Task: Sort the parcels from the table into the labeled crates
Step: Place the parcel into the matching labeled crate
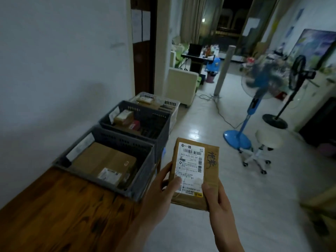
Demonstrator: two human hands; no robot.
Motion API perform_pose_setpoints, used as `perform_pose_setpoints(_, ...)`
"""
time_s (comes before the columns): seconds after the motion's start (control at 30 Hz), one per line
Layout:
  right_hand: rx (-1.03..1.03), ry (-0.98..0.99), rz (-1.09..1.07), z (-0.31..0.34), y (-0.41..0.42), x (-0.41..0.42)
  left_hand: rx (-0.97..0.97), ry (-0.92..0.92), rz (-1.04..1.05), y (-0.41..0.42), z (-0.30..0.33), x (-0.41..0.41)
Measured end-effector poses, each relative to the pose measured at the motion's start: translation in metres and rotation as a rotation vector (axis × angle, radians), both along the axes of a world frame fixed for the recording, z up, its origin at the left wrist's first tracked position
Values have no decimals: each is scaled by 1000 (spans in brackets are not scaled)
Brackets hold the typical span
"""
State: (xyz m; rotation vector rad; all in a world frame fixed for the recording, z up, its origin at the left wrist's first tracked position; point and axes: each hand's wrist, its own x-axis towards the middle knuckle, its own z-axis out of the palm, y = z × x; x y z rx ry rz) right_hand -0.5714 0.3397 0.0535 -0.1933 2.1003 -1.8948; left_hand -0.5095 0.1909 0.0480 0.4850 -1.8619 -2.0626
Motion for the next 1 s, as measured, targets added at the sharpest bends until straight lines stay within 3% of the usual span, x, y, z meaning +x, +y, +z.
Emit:
perform_pose_setpoints(0.2,-15,-54,-16,13,-44,-131,56,-35,-55,-51,0,-136)
perform_pose_setpoints(0.53,-17,-67,119,-35,-155,-411,52,-103,143,-149,-34,-389)
perform_pose_setpoints(0.77,57,-81,352,-33,-245,-597,92,-186,351,-222,-20,-537)
perform_pose_setpoints(1.0,175,-72,597,-63,-362,-744,182,-228,541,-316,-54,-660)
